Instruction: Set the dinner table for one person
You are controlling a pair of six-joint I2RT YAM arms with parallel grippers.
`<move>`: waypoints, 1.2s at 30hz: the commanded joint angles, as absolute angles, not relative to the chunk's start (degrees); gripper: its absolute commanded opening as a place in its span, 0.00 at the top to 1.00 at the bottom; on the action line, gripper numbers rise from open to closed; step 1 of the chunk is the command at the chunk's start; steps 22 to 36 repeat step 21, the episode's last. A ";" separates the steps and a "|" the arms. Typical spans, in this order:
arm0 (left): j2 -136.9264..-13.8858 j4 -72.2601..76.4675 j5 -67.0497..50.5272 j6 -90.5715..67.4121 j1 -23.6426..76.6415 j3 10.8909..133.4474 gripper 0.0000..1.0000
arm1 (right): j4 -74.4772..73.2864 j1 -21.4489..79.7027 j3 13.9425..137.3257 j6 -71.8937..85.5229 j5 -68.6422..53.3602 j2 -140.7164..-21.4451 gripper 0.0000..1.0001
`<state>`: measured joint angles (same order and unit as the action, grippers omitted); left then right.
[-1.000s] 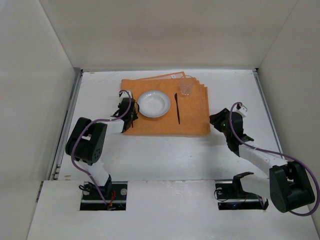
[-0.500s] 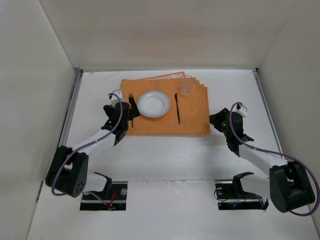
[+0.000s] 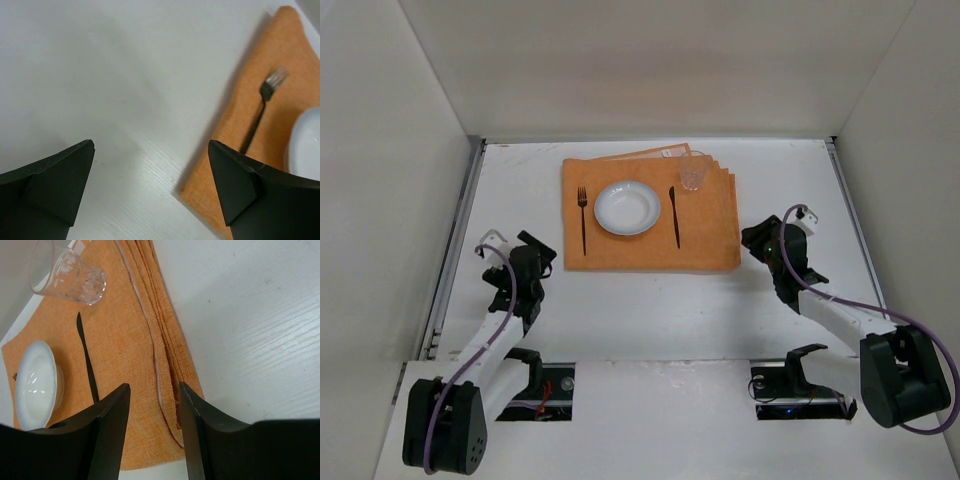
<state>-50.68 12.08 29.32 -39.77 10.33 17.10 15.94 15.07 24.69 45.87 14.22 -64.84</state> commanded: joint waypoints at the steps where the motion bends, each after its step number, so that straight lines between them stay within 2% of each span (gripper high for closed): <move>1: -49.83 7.73 30.67 -47.89 7.61 14.86 0.00 | 19.34 15.25 25.31 45.88 16.35 -64.25 0.51; 12: -58.00 6.68 32.87 -48.96 9.09 18.28 0.00 | 19.86 14.98 24.96 45.97 18.98 -65.30 0.50; 21: -59.85 7.29 35.06 -48.07 12.52 19.51 0.00 | 19.86 15.42 25.58 45.53 18.72 -66.09 0.49; 36: -59.85 7.29 35.06 -48.07 12.52 19.51 0.00 | 19.86 15.42 25.58 45.53 18.72 -66.09 0.49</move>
